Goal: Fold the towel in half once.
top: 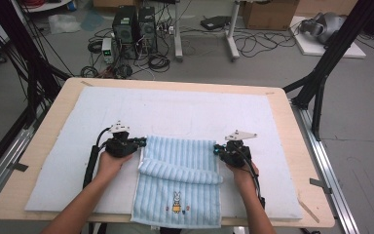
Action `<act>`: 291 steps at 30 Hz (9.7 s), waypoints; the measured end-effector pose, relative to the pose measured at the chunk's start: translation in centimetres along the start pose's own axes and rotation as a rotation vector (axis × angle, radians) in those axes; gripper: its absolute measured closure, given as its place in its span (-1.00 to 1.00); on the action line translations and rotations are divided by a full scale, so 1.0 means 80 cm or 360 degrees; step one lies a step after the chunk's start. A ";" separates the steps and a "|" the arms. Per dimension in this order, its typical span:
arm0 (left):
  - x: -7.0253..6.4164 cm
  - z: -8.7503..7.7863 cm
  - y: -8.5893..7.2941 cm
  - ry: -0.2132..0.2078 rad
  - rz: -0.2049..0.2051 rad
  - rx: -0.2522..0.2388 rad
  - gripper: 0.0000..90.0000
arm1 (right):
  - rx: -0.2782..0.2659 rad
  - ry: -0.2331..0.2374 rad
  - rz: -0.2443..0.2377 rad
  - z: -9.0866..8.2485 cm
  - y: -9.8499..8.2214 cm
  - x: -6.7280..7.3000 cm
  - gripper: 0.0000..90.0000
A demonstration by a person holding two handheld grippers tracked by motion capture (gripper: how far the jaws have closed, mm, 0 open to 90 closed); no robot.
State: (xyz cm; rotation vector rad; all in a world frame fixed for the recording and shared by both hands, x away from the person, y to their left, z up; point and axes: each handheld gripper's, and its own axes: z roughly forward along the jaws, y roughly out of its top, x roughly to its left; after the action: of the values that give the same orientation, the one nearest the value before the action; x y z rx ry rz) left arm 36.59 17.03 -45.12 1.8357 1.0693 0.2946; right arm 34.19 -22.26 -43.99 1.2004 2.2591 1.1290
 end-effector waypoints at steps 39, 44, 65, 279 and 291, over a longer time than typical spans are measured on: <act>0.031 0.044 0.056 0.0022 0.0105 -0.0044 0.90 | -0.0021 -0.0049 0.0065 0.055 0.043 -0.036 0.89; 0.040 0.050 0.074 0.0046 0.0124 -0.0061 0.90 | -0.0052 -0.0085 0.0045 0.063 0.061 -0.042 0.88; 0.046 0.028 0.074 -0.0029 0.0076 -0.0092 0.33 | -0.0155 -0.0056 0.0166 0.040 0.063 -0.055 0.30; 0.028 -0.036 0.023 -0.0081 0.0102 -0.0425 -0.64 | -0.0321 -0.0232 0.0027 -0.066 -0.007 -0.055 -0.74; 0.024 -0.032 0.018 -0.0065 0.0136 -0.0397 -0.61 | -0.0300 -0.0178 0.0022 -0.060 -0.006 -0.055 -0.74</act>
State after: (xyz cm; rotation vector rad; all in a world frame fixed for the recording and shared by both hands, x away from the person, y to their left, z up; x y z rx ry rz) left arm 36.94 19.85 -43.02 1.6583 0.8847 0.4201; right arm 33.56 -28.30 -41.66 1.1743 2.0156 1.2181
